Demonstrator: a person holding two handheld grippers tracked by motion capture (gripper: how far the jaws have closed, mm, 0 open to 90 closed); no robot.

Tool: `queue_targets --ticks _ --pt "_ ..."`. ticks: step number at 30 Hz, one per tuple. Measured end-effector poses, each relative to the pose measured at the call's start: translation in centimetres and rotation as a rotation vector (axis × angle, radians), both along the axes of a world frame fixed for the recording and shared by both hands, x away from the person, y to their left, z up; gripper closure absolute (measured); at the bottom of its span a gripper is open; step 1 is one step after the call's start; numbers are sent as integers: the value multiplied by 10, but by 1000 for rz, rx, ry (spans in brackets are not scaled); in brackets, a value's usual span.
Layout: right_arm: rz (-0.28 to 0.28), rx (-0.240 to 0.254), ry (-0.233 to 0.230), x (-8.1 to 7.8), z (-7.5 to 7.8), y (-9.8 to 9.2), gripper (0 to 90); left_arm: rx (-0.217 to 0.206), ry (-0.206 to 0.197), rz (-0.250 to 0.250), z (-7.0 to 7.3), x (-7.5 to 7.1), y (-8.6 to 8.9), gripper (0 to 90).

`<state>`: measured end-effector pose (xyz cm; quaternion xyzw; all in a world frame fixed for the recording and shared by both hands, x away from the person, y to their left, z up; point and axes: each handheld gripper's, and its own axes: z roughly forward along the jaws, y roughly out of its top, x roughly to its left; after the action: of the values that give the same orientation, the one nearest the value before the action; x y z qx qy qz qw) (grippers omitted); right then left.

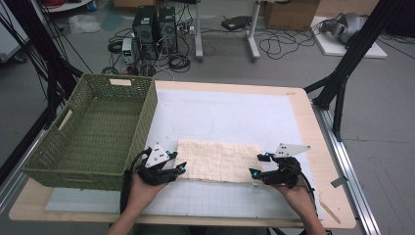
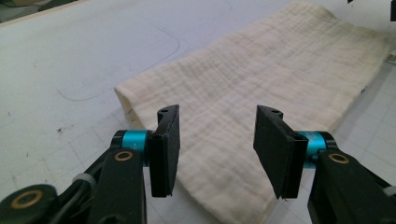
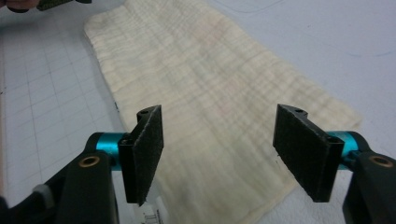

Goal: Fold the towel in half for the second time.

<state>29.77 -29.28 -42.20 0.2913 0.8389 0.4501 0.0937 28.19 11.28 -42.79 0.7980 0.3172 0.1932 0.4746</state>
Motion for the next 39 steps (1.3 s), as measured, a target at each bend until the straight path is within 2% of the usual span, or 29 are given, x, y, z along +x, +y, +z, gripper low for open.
queue_targets --ticks 2,5,10,14,17,19,24,26,28,31,35,39 --pt "8 -13 -4 4 2 2 403 -1 3 13 1 5 0 540" --pt "0 -36 3 15 5 6 422 -12 5 46 4 17 -2 546" --pt "-27 -60 6 42 16 10 446 -12 -8 79 7 38 -12 583" --pt "-68 -62 14 67 20 11 463 -18 16 120 8 62 -20 616" --pt "-110 -57 42 80 11 11 466 14 33 140 5 72 -25 629" --pt "-125 -70 68 84 3 13 471 55 55 158 -1 78 -28 649" --pt "-135 -116 98 89 -10 13 490 164 131 189 -15 86 -28 671" --pt "-140 -142 109 89 -13 12 495 163 133 196 -16 86 -27 670" --pt "-148 -161 117 89 -18 11 506 182 120 194 -16 85 -29 671" --pt "-158 -144 102 87 -20 8 525 181 124 198 -16 85 -28 663" --pt "-177 -155 102 87 -19 2 523 168 136 217 -16 87 -25 581" --pt "-191 -141 115 87 -19 -6 536 161 137 210 -17 87 -26 589"
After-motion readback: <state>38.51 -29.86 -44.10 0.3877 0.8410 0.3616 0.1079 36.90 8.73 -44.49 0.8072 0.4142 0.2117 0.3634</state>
